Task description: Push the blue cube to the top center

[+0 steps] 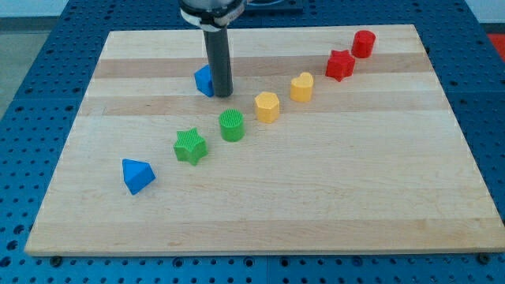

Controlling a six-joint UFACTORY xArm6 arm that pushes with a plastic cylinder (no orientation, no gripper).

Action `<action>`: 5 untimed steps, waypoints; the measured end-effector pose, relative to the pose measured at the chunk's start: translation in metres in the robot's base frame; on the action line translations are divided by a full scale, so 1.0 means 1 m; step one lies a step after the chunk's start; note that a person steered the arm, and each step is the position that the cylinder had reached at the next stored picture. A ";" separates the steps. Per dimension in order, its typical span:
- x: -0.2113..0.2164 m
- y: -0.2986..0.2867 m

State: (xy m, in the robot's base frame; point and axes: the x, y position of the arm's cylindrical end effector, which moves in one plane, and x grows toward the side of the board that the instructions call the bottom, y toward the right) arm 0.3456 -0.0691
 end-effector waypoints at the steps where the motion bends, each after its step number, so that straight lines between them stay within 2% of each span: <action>1: -0.015 0.000; 2: 0.015 -0.005; 3: 0.034 -0.034; 5: -0.027 -0.035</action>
State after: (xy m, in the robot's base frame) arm 0.3191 -0.1043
